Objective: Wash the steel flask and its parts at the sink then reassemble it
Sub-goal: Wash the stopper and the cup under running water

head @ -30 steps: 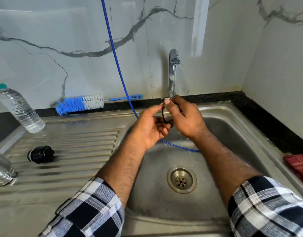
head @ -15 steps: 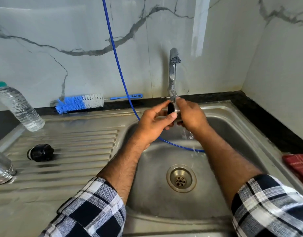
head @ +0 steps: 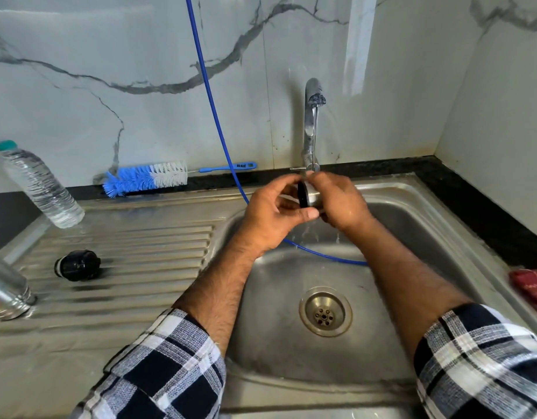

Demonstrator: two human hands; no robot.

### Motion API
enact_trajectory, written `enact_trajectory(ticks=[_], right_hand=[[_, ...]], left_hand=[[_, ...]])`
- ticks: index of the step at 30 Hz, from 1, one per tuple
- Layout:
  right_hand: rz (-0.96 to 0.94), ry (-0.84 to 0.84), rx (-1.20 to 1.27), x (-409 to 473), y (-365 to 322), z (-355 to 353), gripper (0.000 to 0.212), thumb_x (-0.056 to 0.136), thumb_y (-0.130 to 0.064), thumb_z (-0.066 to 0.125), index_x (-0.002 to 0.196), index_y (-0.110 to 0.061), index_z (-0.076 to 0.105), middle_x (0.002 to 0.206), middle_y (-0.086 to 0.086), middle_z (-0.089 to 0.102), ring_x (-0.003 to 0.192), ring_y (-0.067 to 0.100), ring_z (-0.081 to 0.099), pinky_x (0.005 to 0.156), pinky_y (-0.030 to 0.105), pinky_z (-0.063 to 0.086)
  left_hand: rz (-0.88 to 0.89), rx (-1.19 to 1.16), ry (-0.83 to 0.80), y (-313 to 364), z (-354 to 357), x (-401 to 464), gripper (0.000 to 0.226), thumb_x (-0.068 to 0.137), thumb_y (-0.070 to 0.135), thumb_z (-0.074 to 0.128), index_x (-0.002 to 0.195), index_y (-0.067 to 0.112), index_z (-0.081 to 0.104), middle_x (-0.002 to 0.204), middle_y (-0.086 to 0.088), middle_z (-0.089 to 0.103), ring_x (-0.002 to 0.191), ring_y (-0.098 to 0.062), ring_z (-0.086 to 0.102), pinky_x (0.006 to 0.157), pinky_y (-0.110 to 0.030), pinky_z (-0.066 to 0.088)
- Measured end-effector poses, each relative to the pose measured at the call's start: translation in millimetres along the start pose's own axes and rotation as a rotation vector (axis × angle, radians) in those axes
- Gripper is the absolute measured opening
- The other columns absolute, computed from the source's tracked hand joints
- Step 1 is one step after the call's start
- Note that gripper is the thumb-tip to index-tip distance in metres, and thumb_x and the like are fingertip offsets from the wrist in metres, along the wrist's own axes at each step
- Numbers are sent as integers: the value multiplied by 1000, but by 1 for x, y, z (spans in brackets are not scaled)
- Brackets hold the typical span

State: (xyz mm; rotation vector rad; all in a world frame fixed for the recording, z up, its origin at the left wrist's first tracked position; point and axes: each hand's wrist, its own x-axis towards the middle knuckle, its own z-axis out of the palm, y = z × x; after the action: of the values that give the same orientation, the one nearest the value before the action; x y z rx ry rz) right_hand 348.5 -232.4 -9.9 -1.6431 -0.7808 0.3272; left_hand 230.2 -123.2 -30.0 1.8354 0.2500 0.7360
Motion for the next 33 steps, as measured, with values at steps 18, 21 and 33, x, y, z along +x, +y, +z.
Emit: enact_trajectory(ticks=[18,21,33], right_hand=[[-544,123,-240,-1,23,5,25,108,-38,51,96,-21,65,77,-11,64,73,12,64,66,32,51],[-218,92,-193,6,12,2,36,104,-44,52,79,-21,63,65,-5,61,65,16,59,63,33,47],[549,-353,-51,0,-19,-33,67,99,-73,41,77,-15,70,57,5,61,39,15,41,43,18,25]], left_hand=[[-402,-501,-90,11,-2,0,28,99,22,68,115,0,75,109,-19,77,100,-28,75,88,-40,64],[-289,-386,-15,7,7,-2,19,96,11,73,113,3,73,101,-16,78,96,-28,77,84,-40,65],[87,282,-81,-5,2,-1,64,80,48,81,138,28,63,111,1,76,100,-14,74,88,-39,64]])
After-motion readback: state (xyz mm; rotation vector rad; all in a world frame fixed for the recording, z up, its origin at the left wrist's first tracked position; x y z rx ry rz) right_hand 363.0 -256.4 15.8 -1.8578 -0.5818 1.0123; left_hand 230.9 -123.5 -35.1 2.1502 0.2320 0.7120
